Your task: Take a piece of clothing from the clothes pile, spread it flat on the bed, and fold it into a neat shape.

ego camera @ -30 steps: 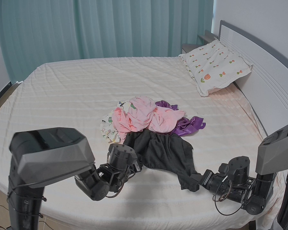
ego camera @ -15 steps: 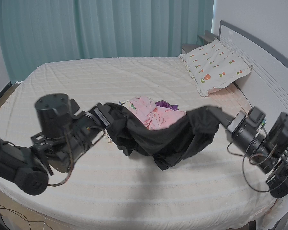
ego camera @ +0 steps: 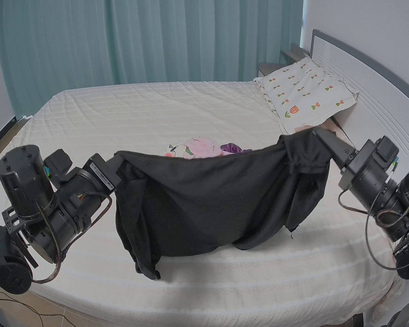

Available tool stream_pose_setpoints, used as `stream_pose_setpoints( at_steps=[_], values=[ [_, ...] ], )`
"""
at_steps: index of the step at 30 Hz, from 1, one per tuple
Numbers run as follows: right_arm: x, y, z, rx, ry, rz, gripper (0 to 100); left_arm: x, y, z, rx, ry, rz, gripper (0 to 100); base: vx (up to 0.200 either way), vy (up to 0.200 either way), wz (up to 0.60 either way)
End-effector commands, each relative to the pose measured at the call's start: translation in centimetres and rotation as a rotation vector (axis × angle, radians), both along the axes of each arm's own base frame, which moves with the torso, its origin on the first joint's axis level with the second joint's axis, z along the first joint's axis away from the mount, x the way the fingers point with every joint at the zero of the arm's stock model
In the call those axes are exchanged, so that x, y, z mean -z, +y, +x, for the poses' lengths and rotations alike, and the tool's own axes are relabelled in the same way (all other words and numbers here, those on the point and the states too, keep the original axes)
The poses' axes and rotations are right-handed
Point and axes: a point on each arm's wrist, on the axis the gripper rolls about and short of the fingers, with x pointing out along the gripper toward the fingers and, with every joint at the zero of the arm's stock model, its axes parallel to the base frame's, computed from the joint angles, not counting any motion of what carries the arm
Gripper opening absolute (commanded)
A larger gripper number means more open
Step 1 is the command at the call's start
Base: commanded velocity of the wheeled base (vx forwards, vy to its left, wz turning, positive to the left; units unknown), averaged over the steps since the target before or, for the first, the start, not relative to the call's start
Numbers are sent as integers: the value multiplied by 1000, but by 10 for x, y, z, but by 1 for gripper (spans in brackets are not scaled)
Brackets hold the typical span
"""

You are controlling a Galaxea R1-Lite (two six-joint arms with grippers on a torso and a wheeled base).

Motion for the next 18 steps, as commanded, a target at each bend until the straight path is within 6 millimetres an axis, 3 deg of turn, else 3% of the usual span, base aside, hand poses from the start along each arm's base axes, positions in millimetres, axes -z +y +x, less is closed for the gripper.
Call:
stream_pose_setpoints(
  at_steps=[1,10,18],
  values=[
    [51,14,18,-18,165,-82,0,40,-12,-1,48,146,38,0,0,0,0],
    [58,16,12,-26,194,-101,0,55,-15,-24,134,199,76,0,0,0,0],
    [59,15,10,-22,198,-105,0,65,-11,-30,151,254,62,0,-200,0,0]
  ],
)
